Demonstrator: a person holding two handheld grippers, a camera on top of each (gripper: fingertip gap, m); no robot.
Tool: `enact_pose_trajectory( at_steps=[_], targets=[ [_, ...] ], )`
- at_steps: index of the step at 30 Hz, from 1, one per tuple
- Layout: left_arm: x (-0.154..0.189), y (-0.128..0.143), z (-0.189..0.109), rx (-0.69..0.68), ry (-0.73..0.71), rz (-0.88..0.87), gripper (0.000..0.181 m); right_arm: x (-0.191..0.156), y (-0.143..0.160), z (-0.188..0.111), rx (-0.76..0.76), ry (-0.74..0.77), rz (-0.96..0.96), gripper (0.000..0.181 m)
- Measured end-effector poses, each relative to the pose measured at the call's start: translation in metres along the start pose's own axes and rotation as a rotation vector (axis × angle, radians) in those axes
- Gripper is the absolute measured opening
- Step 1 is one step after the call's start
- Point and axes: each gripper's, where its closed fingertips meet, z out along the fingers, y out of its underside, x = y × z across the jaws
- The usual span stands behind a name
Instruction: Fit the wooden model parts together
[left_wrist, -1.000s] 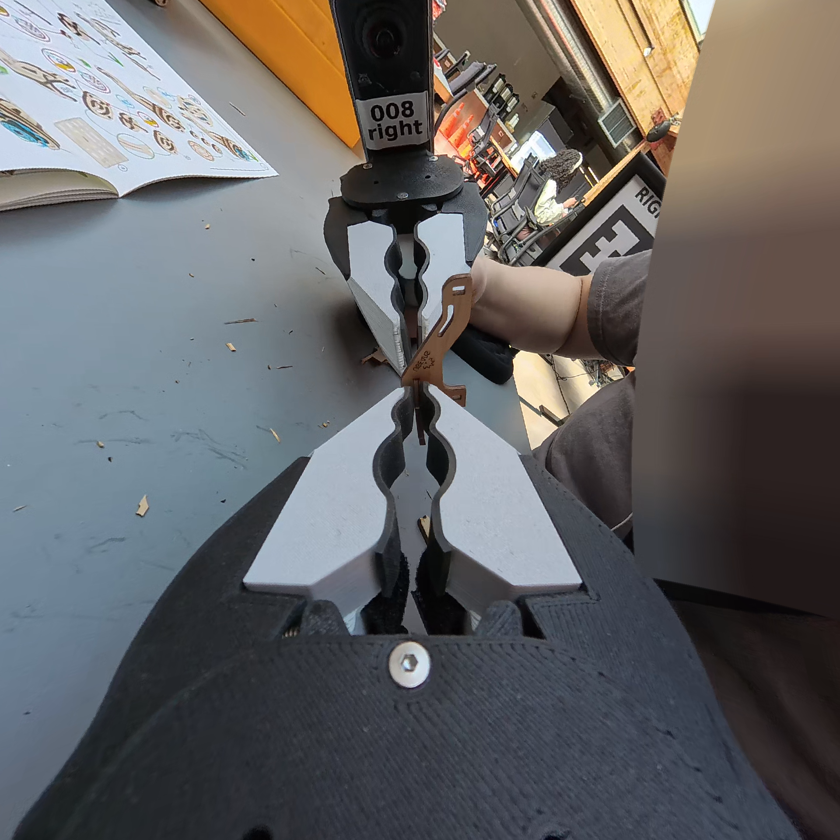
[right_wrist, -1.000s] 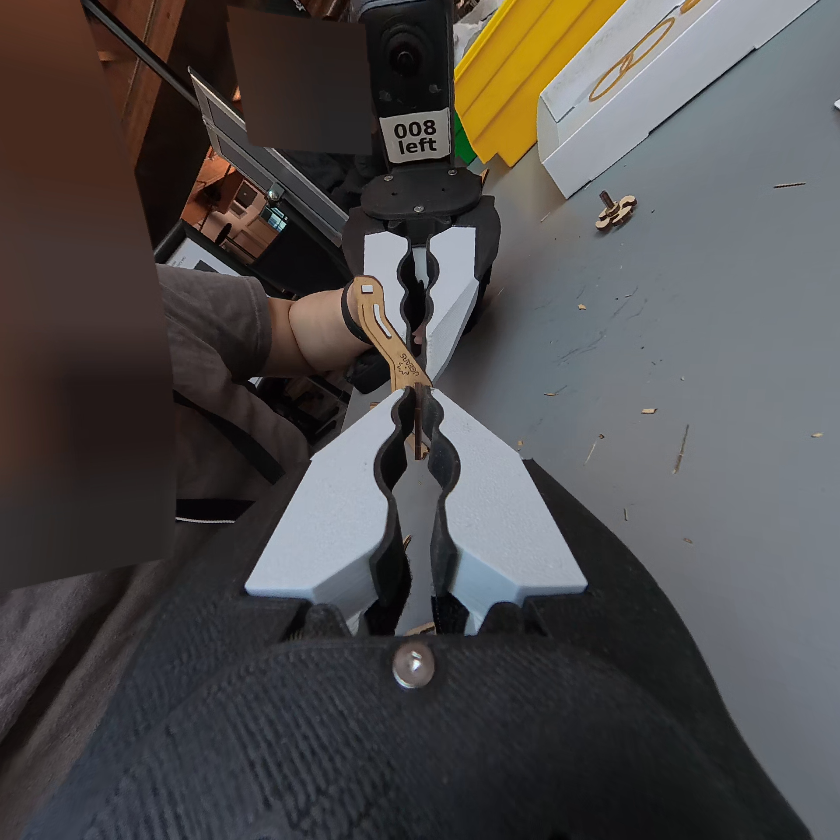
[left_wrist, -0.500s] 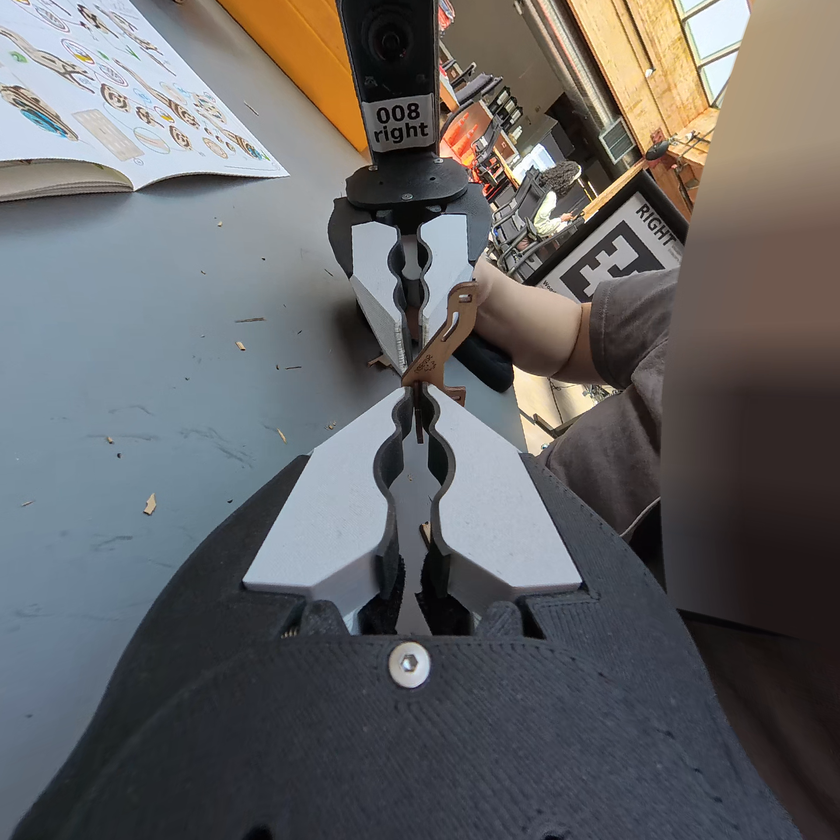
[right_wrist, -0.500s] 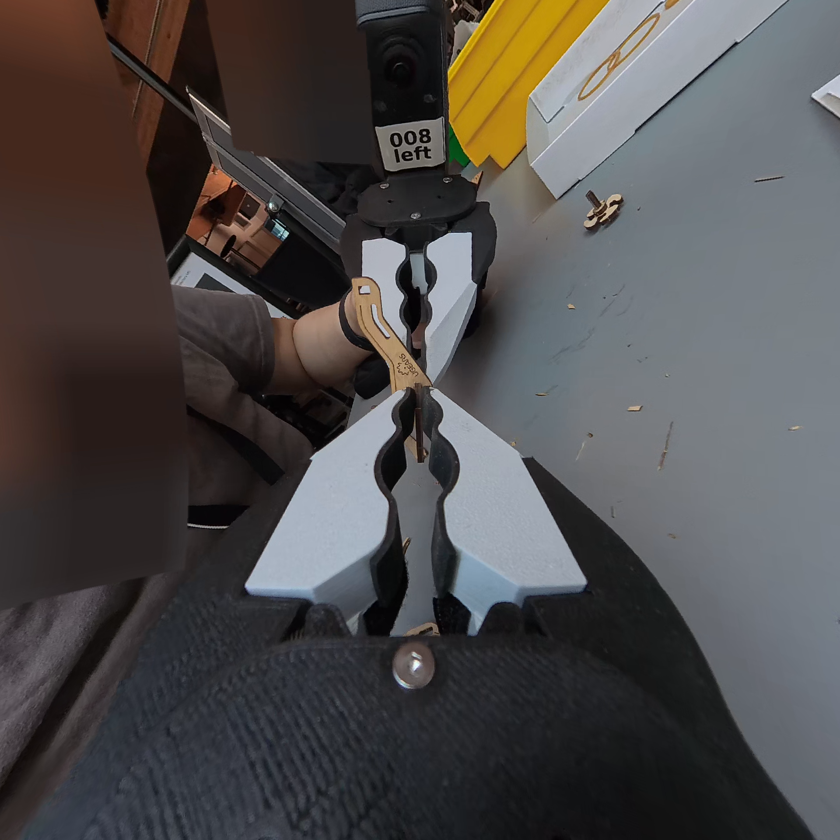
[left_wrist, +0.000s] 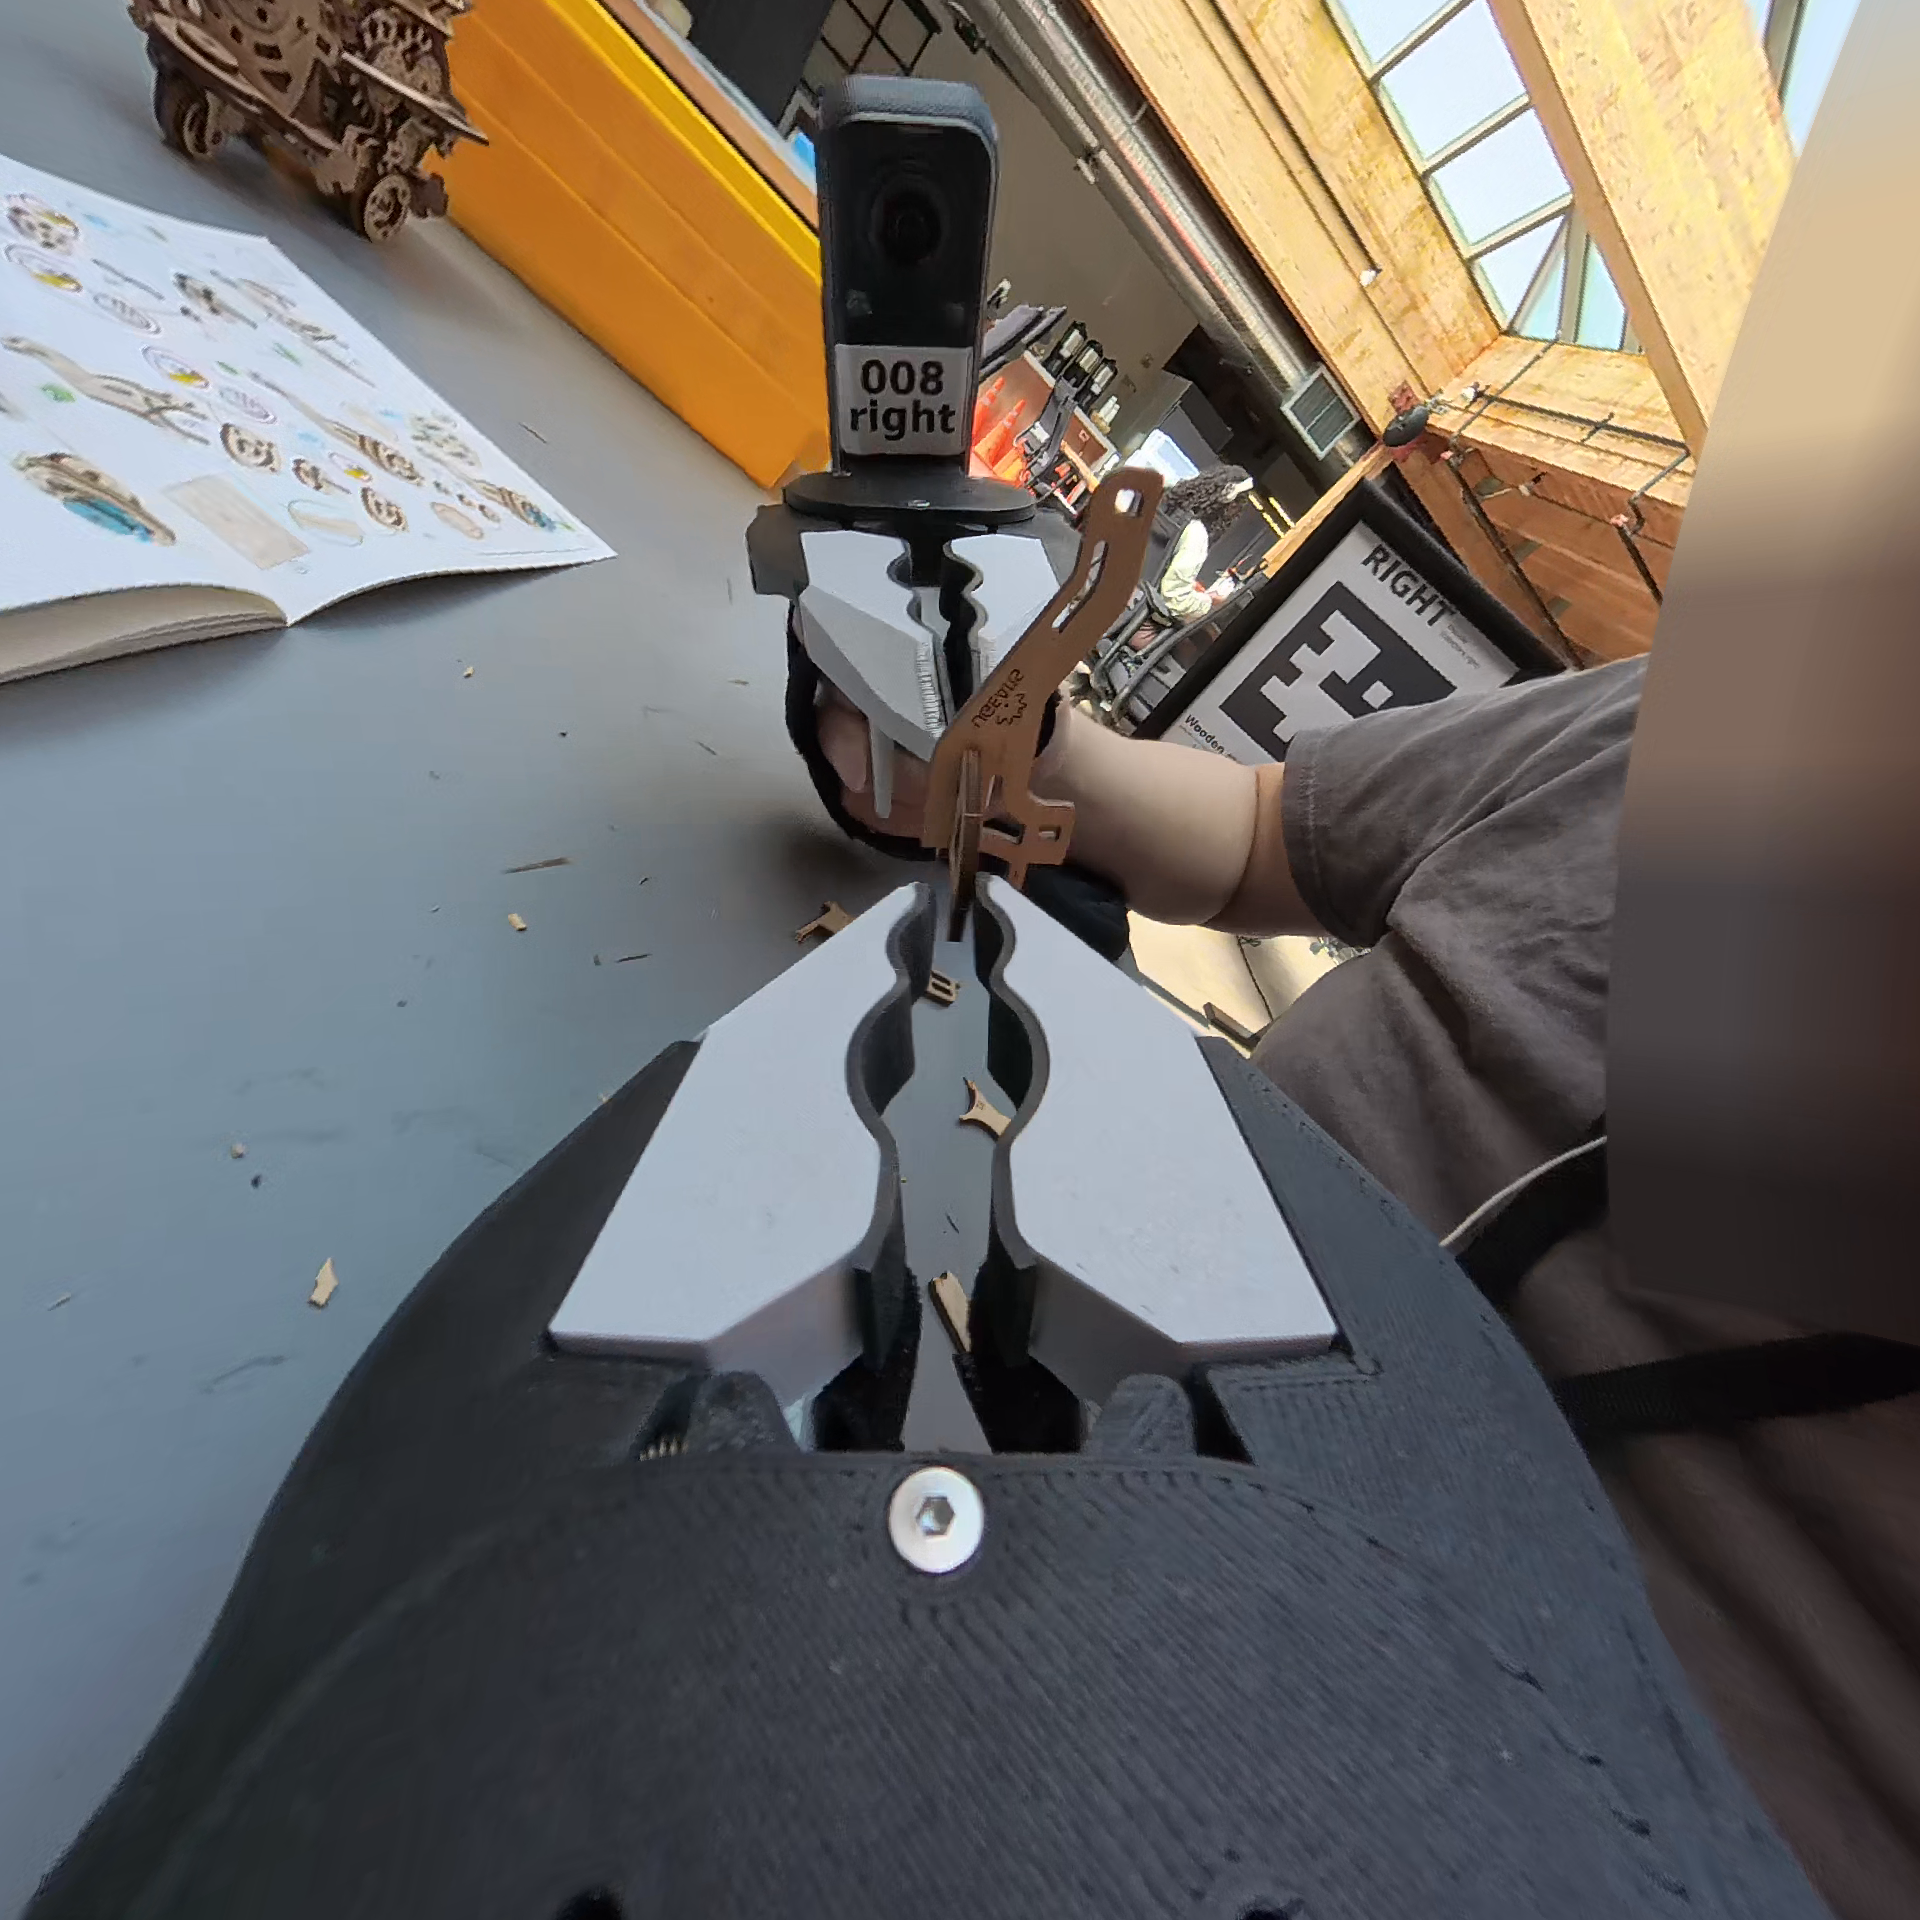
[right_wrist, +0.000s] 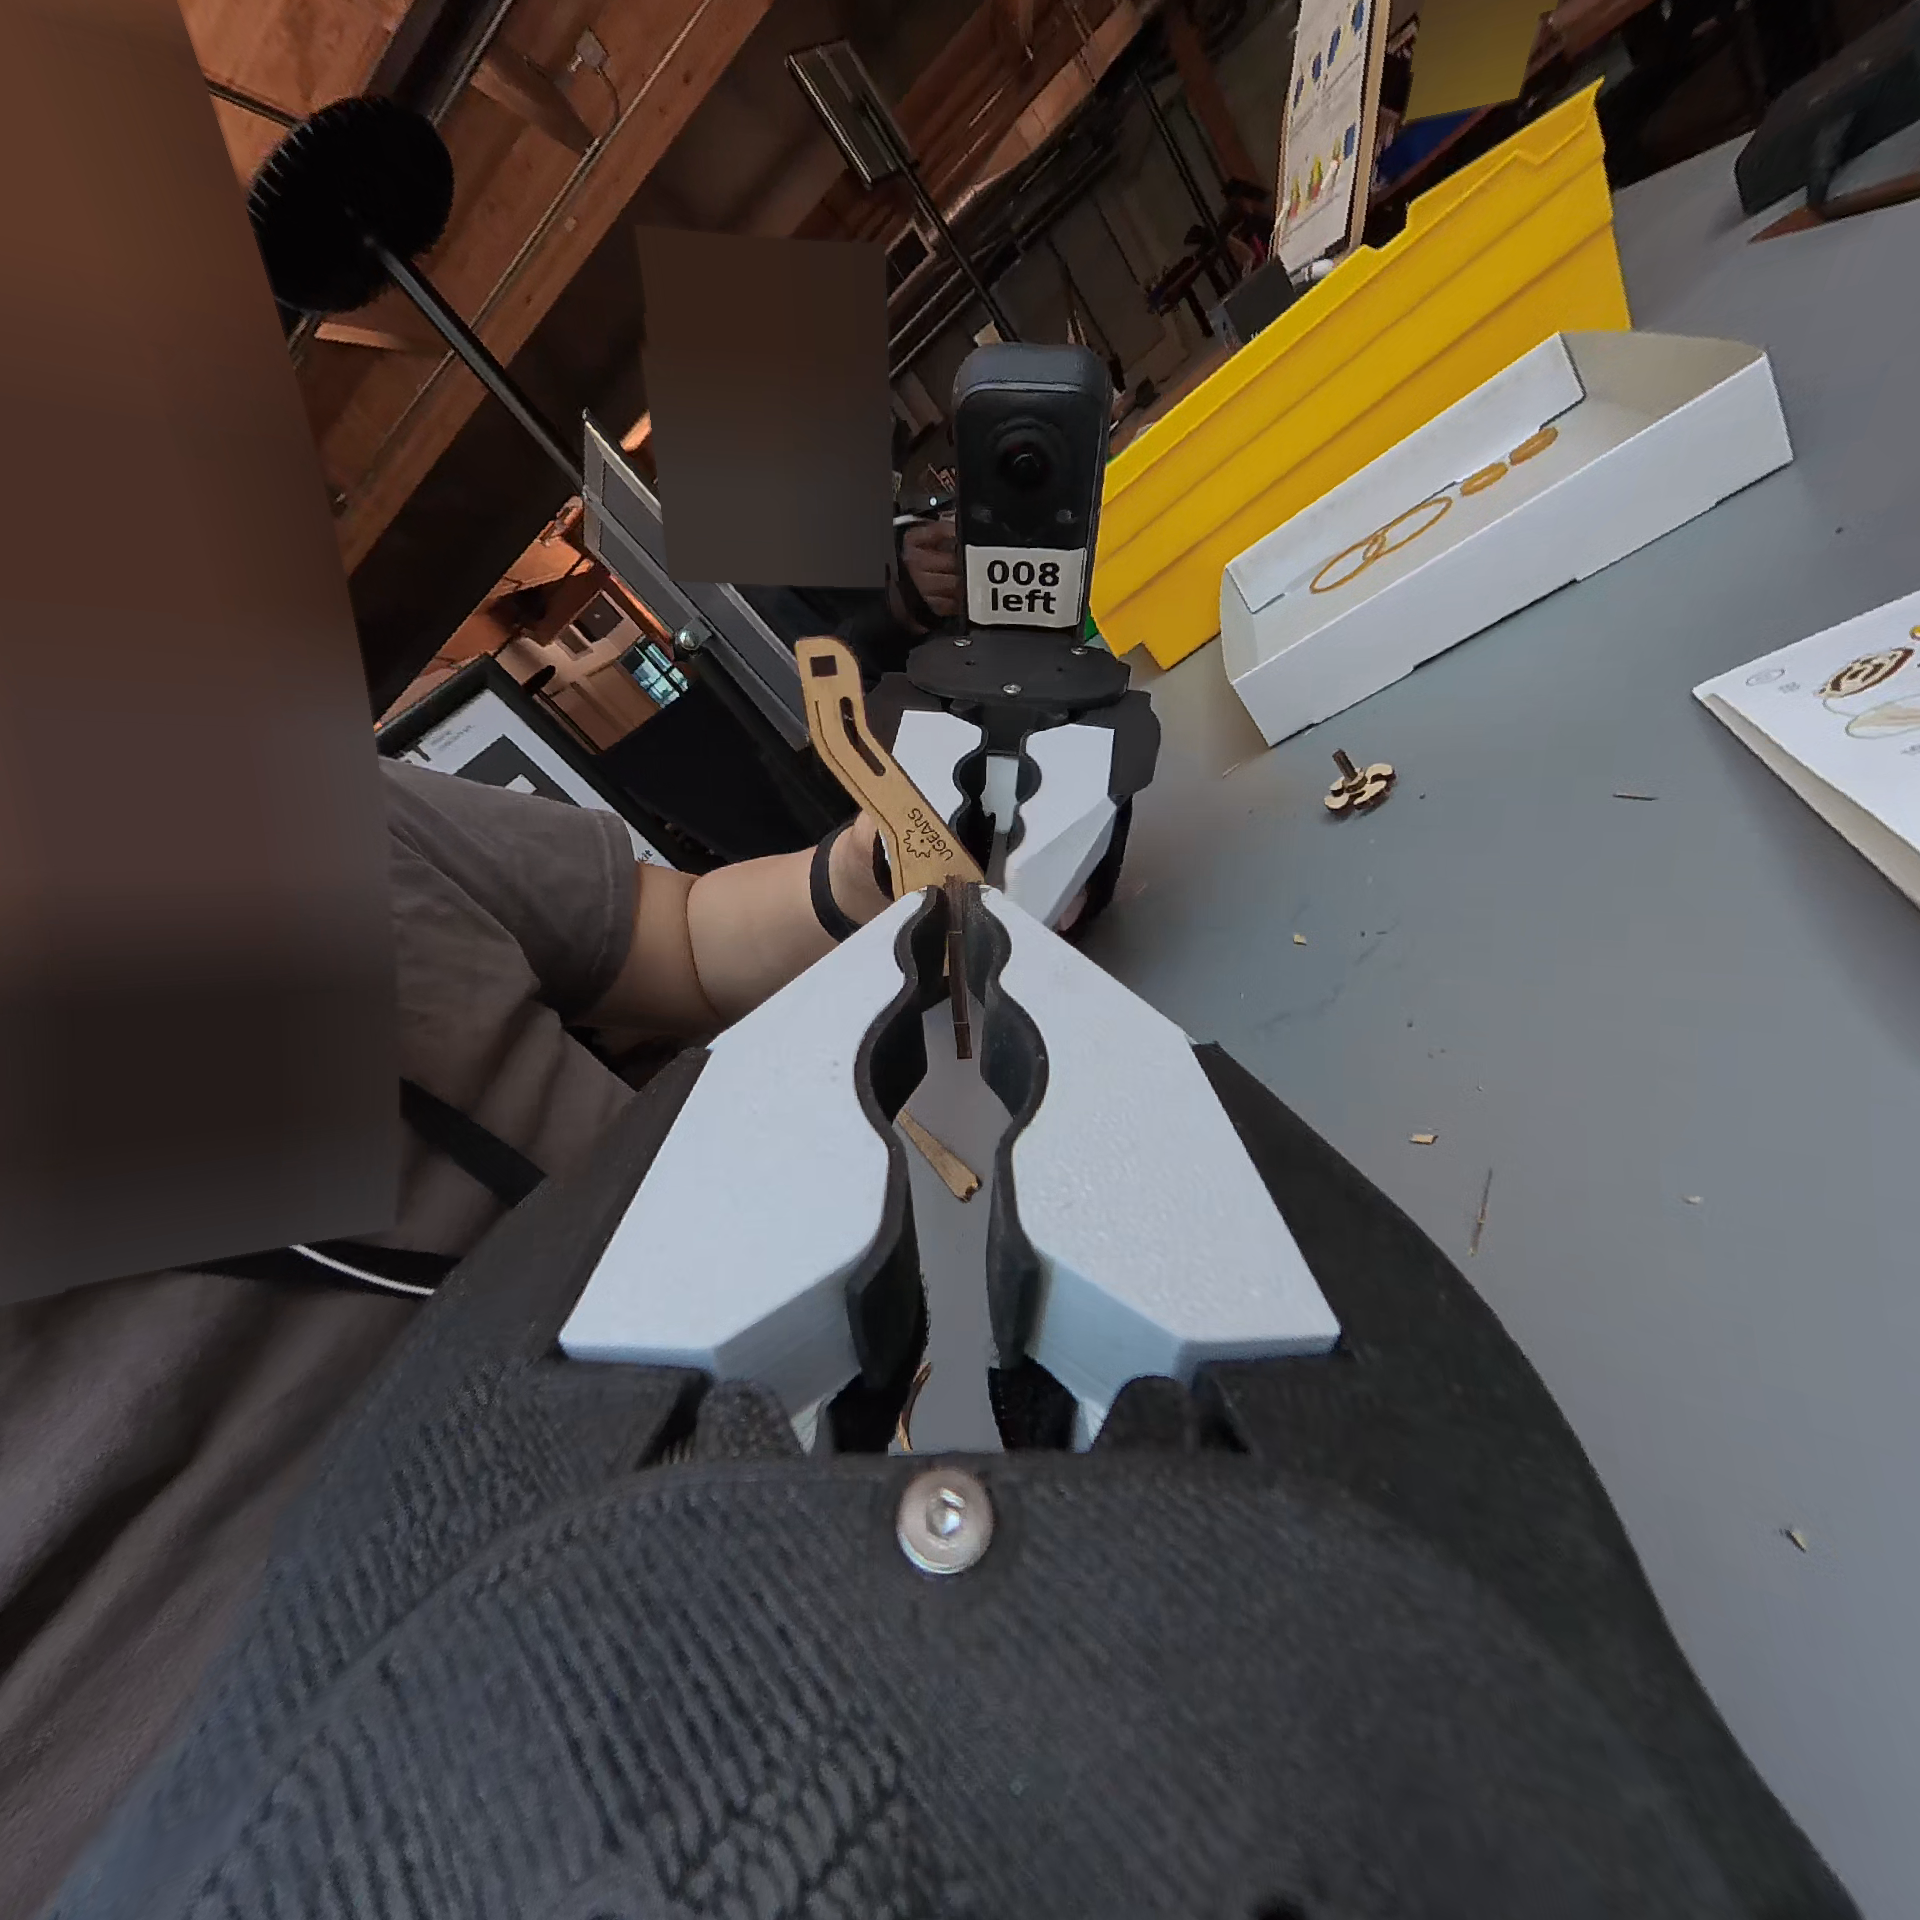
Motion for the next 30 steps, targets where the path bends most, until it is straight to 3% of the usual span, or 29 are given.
enact_pose_trajectory(
  at_steps=[3,5,7,14,18,21,27,30],
  targets=[
    [0.009,-0.012,-0.003,0.038,0.006,0.060,0.004,-0.007,-0.010,-0.001,0.050,-0.005,-0.004,0.001],
    [0.007,-0.024,-0.011,0.079,-0.073,0.099,0.032,-0.006,-0.018,-0.005,0.095,0.019,0.003,0.001],
    [0.005,-0.034,-0.020,0.116,-0.217,0.180,0.053,-0.007,-0.029,-0.010,0.181,0.034,0.018,0.001],
    [0.023,-0.061,-0.019,0.286,-0.763,0.589,0.076,-0.022,-0.063,-0.015,0.466,0.145,-0.026,0.001],
    [0.027,-0.066,-0.006,0.231,-0.888,0.734,0.077,-0.032,-0.064,-0.003,0.530,0.170,-0.021,0.001],
    [0.028,-0.068,-0.002,0.182,-0.952,0.805,0.064,-0.035,-0.061,0.002,0.533,0.204,-0.043,0.001],
    [0.029,-0.066,-0.003,0.179,-0.968,0.829,0.040,-0.040,-0.060,0.001,0.542,0.243,-0.062,0.001],
    [0.030,-0.067,-0.005,0.204,-0.977,0.826,0.043,-0.039,-0.058,0.002,0.525,0.284,-0.088,0.001]
  ],
)
